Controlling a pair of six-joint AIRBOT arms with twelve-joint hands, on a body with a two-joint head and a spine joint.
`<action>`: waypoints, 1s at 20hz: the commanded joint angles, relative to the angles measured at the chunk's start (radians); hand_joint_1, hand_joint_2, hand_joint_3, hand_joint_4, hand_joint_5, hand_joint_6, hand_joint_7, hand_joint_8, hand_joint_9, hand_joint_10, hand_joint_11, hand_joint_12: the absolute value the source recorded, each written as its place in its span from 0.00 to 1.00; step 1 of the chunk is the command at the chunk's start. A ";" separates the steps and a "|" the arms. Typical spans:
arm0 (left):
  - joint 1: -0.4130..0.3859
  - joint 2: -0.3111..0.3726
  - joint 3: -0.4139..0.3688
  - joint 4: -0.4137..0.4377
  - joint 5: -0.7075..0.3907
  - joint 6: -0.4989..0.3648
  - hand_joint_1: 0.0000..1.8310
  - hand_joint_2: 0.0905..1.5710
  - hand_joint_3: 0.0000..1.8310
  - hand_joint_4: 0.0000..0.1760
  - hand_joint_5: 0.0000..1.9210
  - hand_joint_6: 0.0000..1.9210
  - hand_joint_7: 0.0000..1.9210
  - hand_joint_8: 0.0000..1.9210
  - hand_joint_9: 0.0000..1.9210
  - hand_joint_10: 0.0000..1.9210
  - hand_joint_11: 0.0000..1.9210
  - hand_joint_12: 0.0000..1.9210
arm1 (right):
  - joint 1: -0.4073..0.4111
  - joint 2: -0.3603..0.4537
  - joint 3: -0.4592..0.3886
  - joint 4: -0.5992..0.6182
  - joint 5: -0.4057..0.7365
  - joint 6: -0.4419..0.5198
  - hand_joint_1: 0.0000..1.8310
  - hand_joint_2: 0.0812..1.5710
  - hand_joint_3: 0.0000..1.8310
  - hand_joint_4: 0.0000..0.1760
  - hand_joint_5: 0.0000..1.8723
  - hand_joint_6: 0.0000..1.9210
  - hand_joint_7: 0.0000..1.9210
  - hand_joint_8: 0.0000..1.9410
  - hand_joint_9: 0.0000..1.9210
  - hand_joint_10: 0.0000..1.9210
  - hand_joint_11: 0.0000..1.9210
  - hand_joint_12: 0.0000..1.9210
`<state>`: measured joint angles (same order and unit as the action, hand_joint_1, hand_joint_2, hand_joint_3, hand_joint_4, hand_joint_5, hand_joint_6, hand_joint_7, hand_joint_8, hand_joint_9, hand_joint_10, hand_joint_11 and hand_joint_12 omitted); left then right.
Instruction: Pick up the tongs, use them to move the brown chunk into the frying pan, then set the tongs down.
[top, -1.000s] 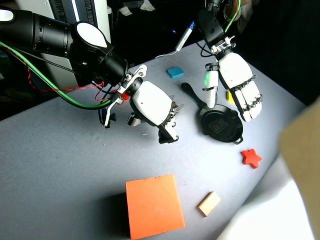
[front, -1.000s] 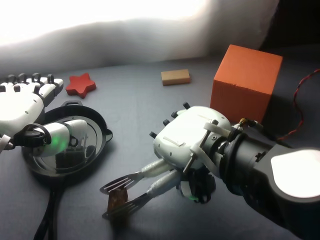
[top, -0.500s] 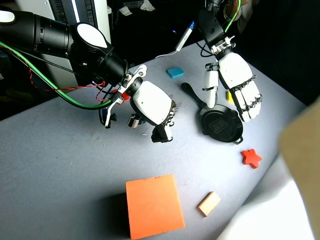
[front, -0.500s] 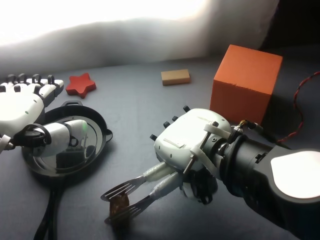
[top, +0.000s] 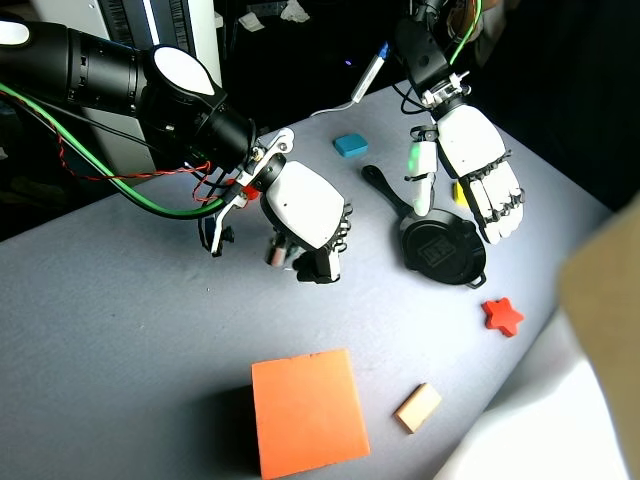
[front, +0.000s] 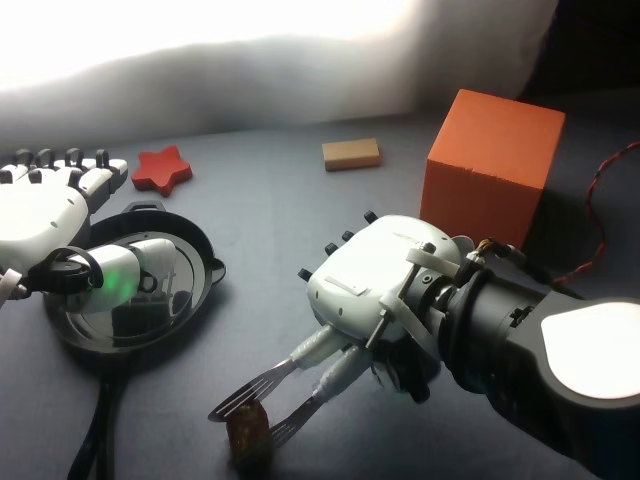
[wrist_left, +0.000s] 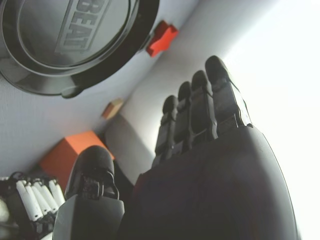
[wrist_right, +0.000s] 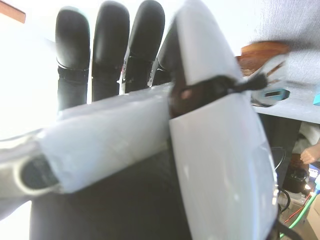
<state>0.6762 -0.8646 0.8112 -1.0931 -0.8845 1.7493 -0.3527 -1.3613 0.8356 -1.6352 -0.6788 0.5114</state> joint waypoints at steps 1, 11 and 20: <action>-0.005 0.005 0.006 0.048 -0.090 -0.003 0.00 0.83 0.00 0.09 0.05 0.00 0.04 0.00 0.04 0.00 0.00 0.22 | 0.008 0.004 -0.001 -0.067 -0.008 -0.003 0.75 0.68 0.00 0.00 0.50 0.55 0.55 0.40 0.53 0.58 0.40 0.74; -0.002 0.005 0.007 0.048 -0.090 -0.001 0.00 0.82 0.00 0.10 0.03 0.00 0.04 0.00 0.04 0.00 0.00 0.21 | 0.021 0.012 -0.001 -0.072 -0.007 -0.007 0.69 0.69 0.00 0.00 0.51 0.57 0.55 0.43 0.55 0.45 0.39 0.73; 0.000 0.005 0.008 0.048 -0.090 0.001 0.00 0.81 0.00 0.12 0.03 0.00 0.04 0.00 0.04 0.00 0.00 0.22 | 0.039 0.015 -0.001 -0.072 -0.007 -0.009 0.67 0.69 0.00 0.03 0.52 0.56 0.56 0.43 0.60 0.32 0.40 0.72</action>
<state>0.6781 -0.8646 0.8124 -1.0931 -0.8841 1.7496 -0.3267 -1.3521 0.8356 -1.6432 -0.6689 0.5041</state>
